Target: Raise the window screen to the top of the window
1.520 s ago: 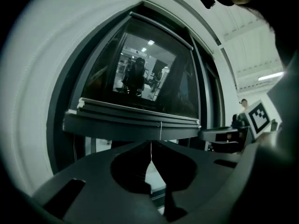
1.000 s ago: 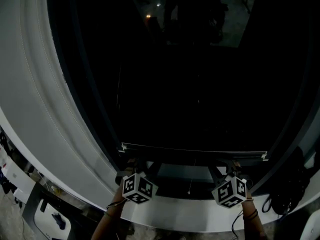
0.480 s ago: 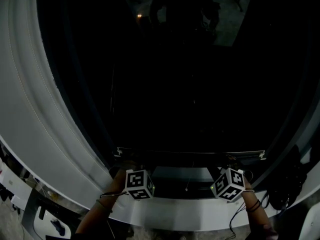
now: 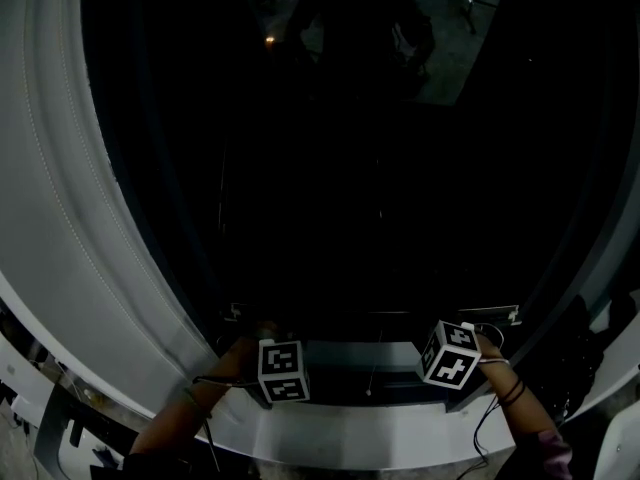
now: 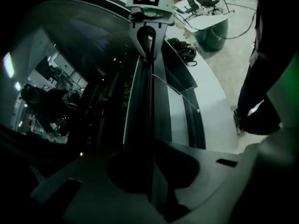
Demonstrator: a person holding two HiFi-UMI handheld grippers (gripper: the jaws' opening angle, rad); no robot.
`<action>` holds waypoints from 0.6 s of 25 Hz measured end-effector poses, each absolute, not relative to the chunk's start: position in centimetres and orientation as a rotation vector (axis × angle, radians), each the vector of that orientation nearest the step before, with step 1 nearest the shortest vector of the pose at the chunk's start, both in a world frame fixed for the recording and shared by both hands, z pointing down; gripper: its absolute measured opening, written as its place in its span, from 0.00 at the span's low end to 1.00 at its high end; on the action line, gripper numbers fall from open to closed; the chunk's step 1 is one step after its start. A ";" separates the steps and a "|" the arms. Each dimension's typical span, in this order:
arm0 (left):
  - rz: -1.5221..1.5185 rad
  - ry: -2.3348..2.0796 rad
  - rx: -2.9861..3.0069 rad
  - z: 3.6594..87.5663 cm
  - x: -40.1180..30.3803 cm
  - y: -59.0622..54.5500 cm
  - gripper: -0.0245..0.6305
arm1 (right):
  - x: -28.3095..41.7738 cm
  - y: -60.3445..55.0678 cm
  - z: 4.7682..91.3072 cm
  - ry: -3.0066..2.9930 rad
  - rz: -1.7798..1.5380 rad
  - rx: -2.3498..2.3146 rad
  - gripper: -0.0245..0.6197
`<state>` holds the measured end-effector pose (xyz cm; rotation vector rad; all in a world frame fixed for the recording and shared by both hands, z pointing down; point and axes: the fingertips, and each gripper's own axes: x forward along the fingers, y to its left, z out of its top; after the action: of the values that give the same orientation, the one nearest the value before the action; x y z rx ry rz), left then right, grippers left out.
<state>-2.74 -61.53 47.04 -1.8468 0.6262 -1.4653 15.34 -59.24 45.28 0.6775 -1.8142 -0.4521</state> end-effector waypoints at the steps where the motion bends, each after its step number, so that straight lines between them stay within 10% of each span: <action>1: -1.420 0.647 -1.882 46.3 -2.6 -61.6 0.11 | 15.3 -59.3 44.7 -1.836 -0.484 0.706 0.08; 15: -0.880 0.952 -1.706 18.1 -1.3 -63.8 0.09 | 16.7 -61.0 17.5 -1.761 -1.060 1.080 0.08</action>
<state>-1.32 -63.78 18.09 -1.7056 0.9519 -0.8804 16.66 -61.01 17.52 1.0795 -1.7608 -1.0600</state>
